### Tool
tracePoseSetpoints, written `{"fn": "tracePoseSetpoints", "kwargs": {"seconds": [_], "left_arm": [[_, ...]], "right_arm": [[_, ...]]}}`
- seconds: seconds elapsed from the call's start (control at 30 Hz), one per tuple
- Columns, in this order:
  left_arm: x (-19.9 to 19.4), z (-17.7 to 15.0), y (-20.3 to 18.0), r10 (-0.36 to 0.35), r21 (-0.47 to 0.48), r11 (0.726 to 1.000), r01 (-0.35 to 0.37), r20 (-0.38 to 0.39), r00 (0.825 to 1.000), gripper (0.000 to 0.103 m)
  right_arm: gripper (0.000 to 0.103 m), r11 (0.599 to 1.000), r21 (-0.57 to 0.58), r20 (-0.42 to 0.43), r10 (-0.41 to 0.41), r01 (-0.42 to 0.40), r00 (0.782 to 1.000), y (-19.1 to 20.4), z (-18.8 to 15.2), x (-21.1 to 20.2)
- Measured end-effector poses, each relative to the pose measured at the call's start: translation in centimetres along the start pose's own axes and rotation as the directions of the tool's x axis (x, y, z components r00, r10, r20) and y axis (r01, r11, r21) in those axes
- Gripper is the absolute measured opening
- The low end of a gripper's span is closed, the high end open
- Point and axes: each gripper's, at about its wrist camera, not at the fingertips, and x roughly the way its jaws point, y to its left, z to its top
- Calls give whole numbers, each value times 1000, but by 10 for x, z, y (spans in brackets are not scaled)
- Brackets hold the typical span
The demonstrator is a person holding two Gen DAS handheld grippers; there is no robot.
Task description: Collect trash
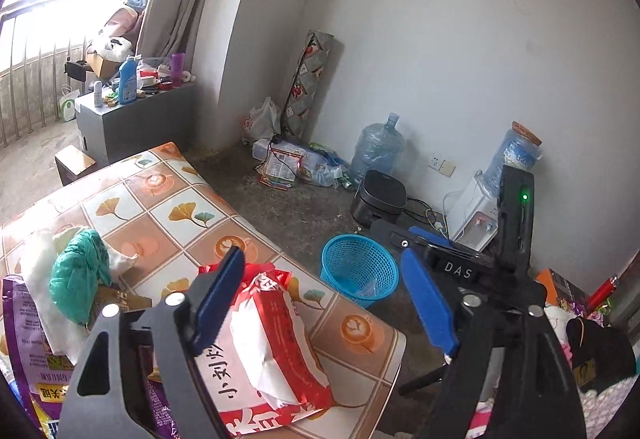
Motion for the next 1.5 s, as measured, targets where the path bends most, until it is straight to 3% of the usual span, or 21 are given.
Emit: {"fn": "tracePoseSetpoints", "kwargs": {"seconds": [0.17, 0.3, 0.43, 0.63, 0.8, 0.87, 0.93, 1.0, 1.13, 1.33, 1.5], "left_arm": [[15, -28, -3, 22, 35, 999, -19, -67, 998, 49], [29, -49, 8, 98, 56, 994, -92, -133, 986, 35], [40, -70, 28, 149, 36, 989, -145, -209, 967, 27], [53, -97, 53, 175, -5, 983, -185, -297, 939, 23], [56, -101, 57, 174, -15, 982, -187, -306, 936, 23], [58, -100, 56, 177, -15, 982, -190, -307, 935, 23], [59, -98, 57, 176, -19, 981, -191, -308, 935, 23], [57, -98, 58, 168, -26, 982, -185, -304, 938, 23], [47, -96, 58, 120, -47, 989, -139, -294, 948, 23], [26, -81, 61, 75, -69, 993, -95, -240, 968, 23], [27, -65, 75, 82, -133, 985, -112, -215, 973, 23]], "right_arm": [[74, 984, 127, -185, 146, -124, 972, 1, -28, 22], [72, 959, 184, -281, 260, -215, 924, 11, -43, 35], [71, 945, 216, -348, 311, -247, 884, 19, -53, 49], [65, 923, 276, -407, 365, -268, 838, 20, -65, 69], [56, 905, 289, -430, 415, -313, 802, 28, -68, 81], [47, 898, 291, -449, 433, -330, 782, 34, -70, 85], [41, 913, 260, -464, 403, -314, 789, 38, -72, 87], [34, 918, 248, -466, 394, -311, 792, 38, -73, 86], [28, 880, 306, -447, 469, -363, 761, 26, -74, 82], [25, 850, 355, -430, 519, -390, 739, 10, -73, 76], [22, 804, 409, -391, 581, -431, 714, -3, -75, 70]]}}
